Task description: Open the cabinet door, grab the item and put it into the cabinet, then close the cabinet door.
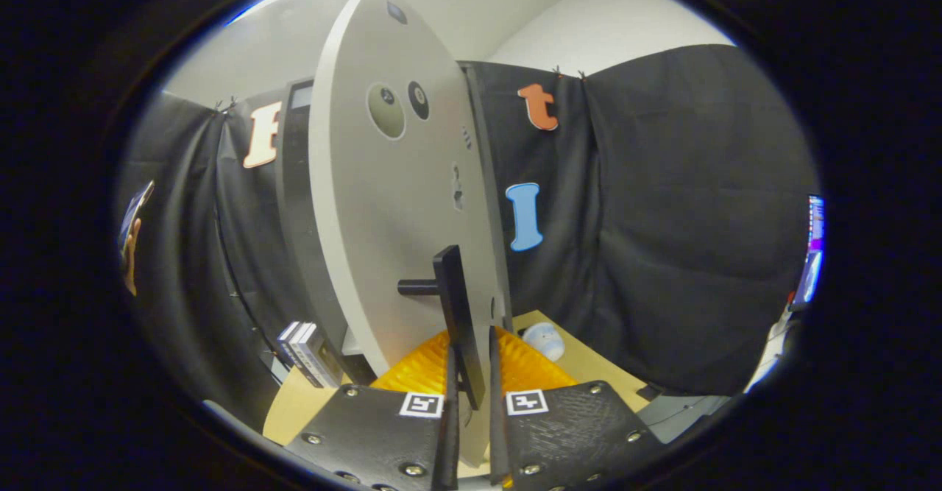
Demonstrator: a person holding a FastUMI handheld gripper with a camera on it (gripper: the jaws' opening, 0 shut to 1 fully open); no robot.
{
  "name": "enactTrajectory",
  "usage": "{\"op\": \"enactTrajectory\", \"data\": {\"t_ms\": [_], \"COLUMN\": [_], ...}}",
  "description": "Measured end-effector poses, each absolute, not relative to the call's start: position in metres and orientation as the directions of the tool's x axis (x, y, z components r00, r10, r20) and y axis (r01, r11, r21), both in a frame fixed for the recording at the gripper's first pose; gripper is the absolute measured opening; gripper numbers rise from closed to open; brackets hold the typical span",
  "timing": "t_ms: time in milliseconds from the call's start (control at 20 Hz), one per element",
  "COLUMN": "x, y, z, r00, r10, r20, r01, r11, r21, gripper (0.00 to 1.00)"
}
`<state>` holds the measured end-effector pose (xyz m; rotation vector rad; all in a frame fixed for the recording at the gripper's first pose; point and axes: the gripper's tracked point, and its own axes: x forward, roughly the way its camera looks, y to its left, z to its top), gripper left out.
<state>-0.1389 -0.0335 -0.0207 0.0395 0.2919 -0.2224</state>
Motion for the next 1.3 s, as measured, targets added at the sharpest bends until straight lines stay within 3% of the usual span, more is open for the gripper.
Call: {"op": "enactTrajectory", "data": {"t_ms": [1100,1300], "x": [-0.202,-0.196], "y": [-0.128,-0.118], "z": [-0.022,-0.023], "r00": [0.855,0.868], "r10": [-0.433,-0.396], "r20": [-0.286,-0.299], "r01": [0.419,0.399], "r11": [0.901,0.915], "r21": [-0.111,-0.057], "gripper": [0.16,0.16]}}
